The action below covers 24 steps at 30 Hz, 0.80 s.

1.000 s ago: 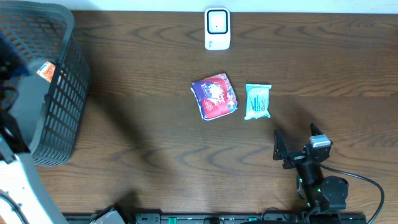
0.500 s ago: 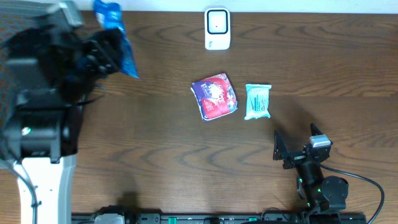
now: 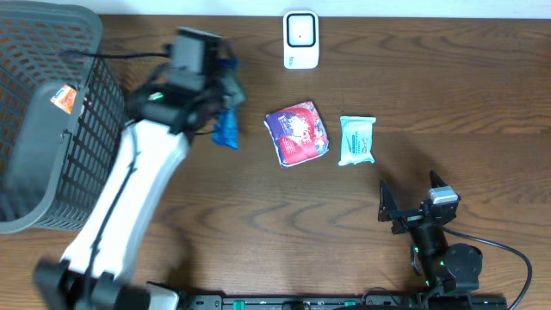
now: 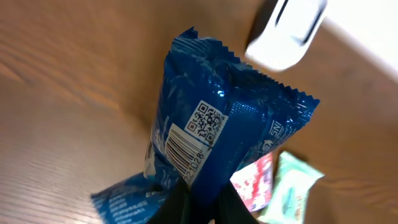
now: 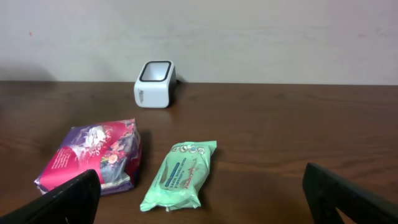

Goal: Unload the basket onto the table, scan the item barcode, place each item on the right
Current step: 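Carry the blue Oreo pack to the scanner and place it left of the packs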

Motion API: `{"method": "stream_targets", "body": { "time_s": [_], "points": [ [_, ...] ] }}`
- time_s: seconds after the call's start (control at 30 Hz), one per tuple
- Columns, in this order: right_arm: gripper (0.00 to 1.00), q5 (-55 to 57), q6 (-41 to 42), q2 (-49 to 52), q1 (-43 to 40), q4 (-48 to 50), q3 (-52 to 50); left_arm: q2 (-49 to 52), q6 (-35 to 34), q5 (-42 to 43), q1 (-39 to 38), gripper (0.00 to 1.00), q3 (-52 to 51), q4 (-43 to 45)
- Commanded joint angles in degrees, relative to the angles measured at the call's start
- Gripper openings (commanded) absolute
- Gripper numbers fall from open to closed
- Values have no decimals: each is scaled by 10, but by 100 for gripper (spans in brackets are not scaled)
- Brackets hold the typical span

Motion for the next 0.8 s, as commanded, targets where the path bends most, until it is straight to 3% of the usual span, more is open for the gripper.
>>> {"method": "stream_targets", "body": {
  "time_s": [0.0, 0.2, 0.43, 0.77],
  "points": [
    [99, 0, -5, -3, 3, -2, -1, 59, -21, -20, -32, 7, 6, 0],
    [99, 1, -5, -3, 3, -2, -1, 161, -143, -98, -63, 7, 6, -29],
    [99, 1, -5, -3, 3, -2, -1, 262, -274, -38, -88, 7, 6, 6],
    [99, 1, -5, -3, 3, -2, -1, 305, -250, 34, -121, 7, 6, 169]
  ]
}}
